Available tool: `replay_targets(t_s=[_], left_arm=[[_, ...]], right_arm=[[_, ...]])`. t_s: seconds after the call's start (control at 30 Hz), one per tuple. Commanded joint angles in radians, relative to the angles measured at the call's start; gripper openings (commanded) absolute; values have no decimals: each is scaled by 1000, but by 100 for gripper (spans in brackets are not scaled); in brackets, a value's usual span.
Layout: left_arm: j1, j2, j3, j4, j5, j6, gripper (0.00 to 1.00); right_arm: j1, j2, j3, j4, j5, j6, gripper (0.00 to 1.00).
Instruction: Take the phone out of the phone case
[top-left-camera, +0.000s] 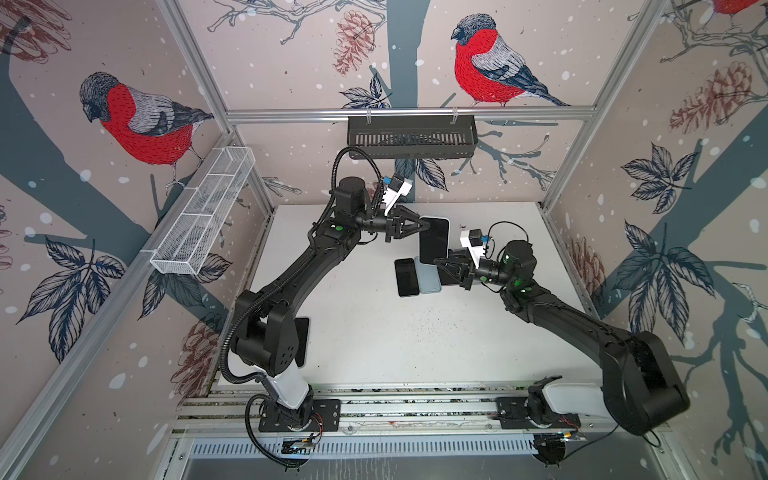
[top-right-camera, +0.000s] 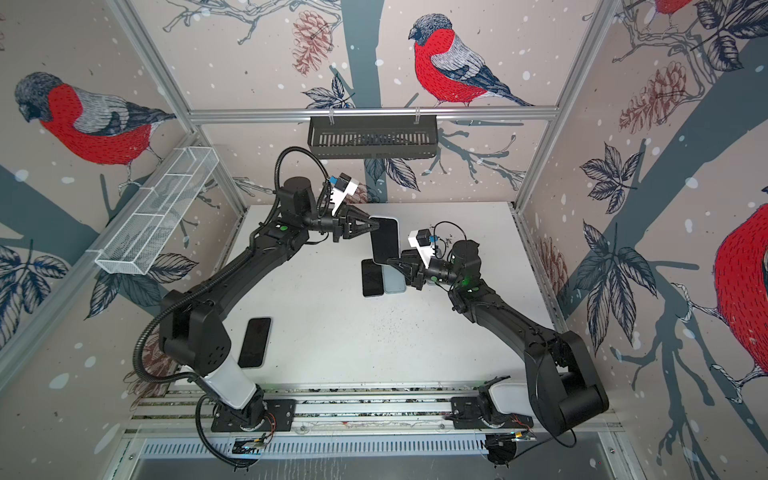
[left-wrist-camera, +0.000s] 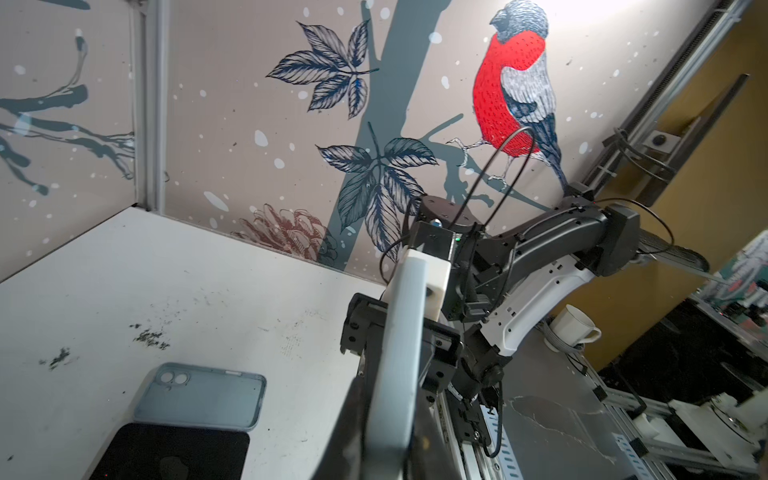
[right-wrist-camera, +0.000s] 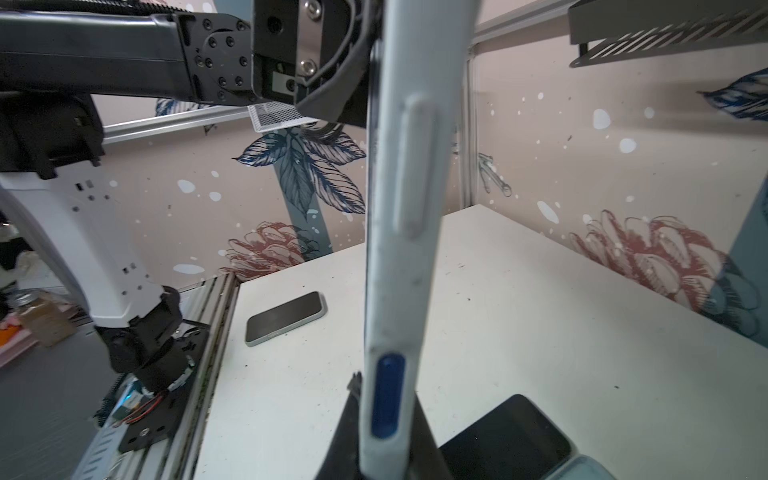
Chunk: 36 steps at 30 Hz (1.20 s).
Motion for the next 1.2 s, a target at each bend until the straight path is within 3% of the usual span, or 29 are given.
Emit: replay_targets(t_s=[0.0, 0.07, 0.23, 0.43, 0.63, 0.83, 1.17], left_arm=[[-1, 6, 9, 12, -14, -46, 6], [-1, 9, 15, -6, -30, -46, 0], [14, 20, 60, -53, -100, -61, 0], [62, -20, 86, 20, -350, -218, 0], [98, -58, 43, 219, -576, -525, 0], [94, -98, -91, 506, -743, -839, 0], [74, -165, -166, 533, -842, -916, 0]], right_arm=[[2, 7, 17, 70, 19, -25, 6], [-2, 11, 25, 59, 42, -16, 22], [-14, 5, 17, 87, 117, 55, 62], [-25, -59, -39, 214, 292, 266, 86], [-24, -59, -4, 247, 411, 576, 90], [28, 74, 97, 412, 319, 874, 90], [110, 245, 171, 733, 341, 1064, 84]])
